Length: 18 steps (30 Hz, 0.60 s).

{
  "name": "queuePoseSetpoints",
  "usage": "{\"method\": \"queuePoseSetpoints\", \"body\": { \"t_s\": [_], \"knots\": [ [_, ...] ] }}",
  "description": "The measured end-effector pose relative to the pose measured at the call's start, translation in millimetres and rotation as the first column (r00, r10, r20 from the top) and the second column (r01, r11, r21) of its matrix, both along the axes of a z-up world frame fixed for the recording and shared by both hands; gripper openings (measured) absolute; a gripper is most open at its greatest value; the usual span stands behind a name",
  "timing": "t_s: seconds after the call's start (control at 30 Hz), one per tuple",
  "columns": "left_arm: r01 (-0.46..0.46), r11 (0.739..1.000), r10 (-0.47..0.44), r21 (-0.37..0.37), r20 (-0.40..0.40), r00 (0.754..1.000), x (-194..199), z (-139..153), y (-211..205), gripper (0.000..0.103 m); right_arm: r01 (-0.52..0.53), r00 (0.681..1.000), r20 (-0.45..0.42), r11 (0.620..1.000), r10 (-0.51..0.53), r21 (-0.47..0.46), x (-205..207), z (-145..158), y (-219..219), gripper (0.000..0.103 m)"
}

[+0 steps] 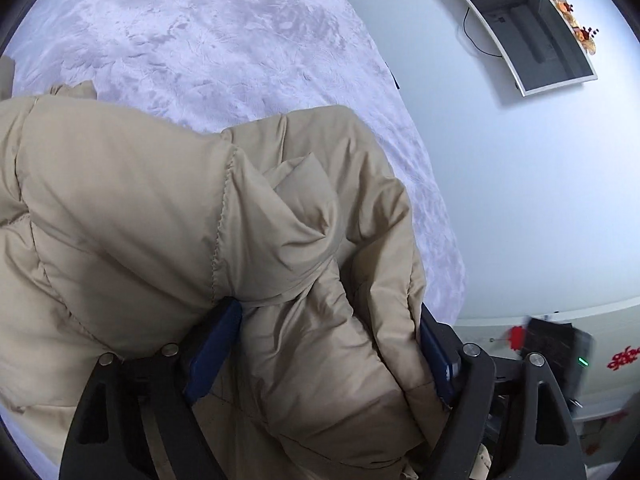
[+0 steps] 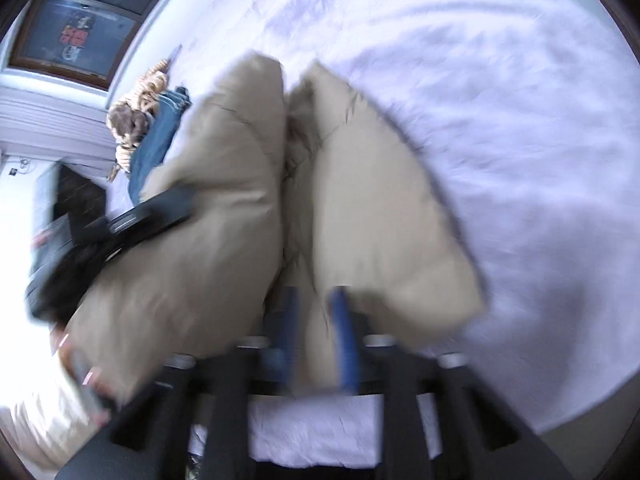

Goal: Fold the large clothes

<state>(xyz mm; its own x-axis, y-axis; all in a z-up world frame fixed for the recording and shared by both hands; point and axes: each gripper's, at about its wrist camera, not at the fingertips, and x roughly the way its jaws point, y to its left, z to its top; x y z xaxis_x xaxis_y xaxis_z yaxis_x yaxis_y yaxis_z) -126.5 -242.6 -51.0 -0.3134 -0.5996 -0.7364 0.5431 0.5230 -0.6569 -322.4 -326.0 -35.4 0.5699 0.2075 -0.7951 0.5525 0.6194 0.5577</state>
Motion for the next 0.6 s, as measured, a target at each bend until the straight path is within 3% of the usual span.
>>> {"method": "queuePoseSetpoints", "body": {
  "t_s": [0.03, 0.1, 0.17, 0.27, 0.33, 0.4, 0.43, 0.47, 0.5, 0.6],
  "knots": [
    [0.007, 1.000, -0.007, 0.005, 0.013, 1.000, 4.1, -0.6, 21.7, 0.083, -0.020, 0.999, 0.036, 1.000, 0.020, -0.011, -7.0, 11.2, 5.7, 0.088],
    [0.016, 1.000, -0.017, 0.019, 0.042, 0.999, 0.7, -0.5, 14.9, 0.083, -0.096, 0.991, 0.088, 0.995, 0.096, -0.004, -10.7, 29.7, 20.3, 0.088],
    [0.025, 0.999, -0.027, 0.035, 0.063, 0.998, 15.8, -20.7, 19.5, 0.083, -0.157, 0.982, 0.105, 0.988, 0.156, 0.004, -3.4, 37.9, 35.4, 0.088],
    [0.033, 0.998, -0.039, 0.059, 0.109, 0.993, 25.9, -16.2, 6.5, 0.083, -0.195, 0.978, 0.070, 0.980, 0.197, -0.033, 28.8, 32.6, 60.3, 0.088],
    [0.029, 0.998, -0.038, 0.050, 0.185, 0.982, 28.2, -2.1, -0.8, 0.083, -0.179, 0.984, -0.002, 0.977, 0.180, -0.118, 42.1, 25.1, 69.2, 0.088],
    [0.001, 1.000, -0.008, 0.023, 0.299, 0.954, 35.0, 15.1, 7.5, 0.083, -0.133, 0.991, -0.039, 0.973, 0.128, -0.187, 50.4, 23.6, 70.4, 0.079],
    [-0.031, 0.999, 0.021, 0.020, 0.369, 0.929, 40.2, 23.1, 15.8, 0.083, -0.109, 0.994, -0.042, 0.973, 0.103, -0.204, 52.8, 24.0, 66.6, 0.057],
    [-0.062, 0.998, 0.047, 0.020, 0.422, 0.905, 45.7, 27.6, 23.8, 0.083, -0.085, 0.996, -0.052, 0.973, 0.076, -0.216, 52.5, 22.9, 61.3, 0.025],
    [-0.101, 0.994, 0.076, 0.029, 0.473, 0.878, 53.4, 29.6, 34.0, 0.083, -0.060, 0.997, -0.064, 0.971, 0.046, -0.229, 49.9, 21.0, 55.6, 0.019],
    [-0.213, 0.971, 0.111, 0.108, 0.587, 0.802, 77.1, 14.6, 54.9, 0.083, 0.000, 0.996, -0.084, 0.970, -0.021, -0.244, 28.6, 13.7, 34.7, 0.016]
  ]
}}
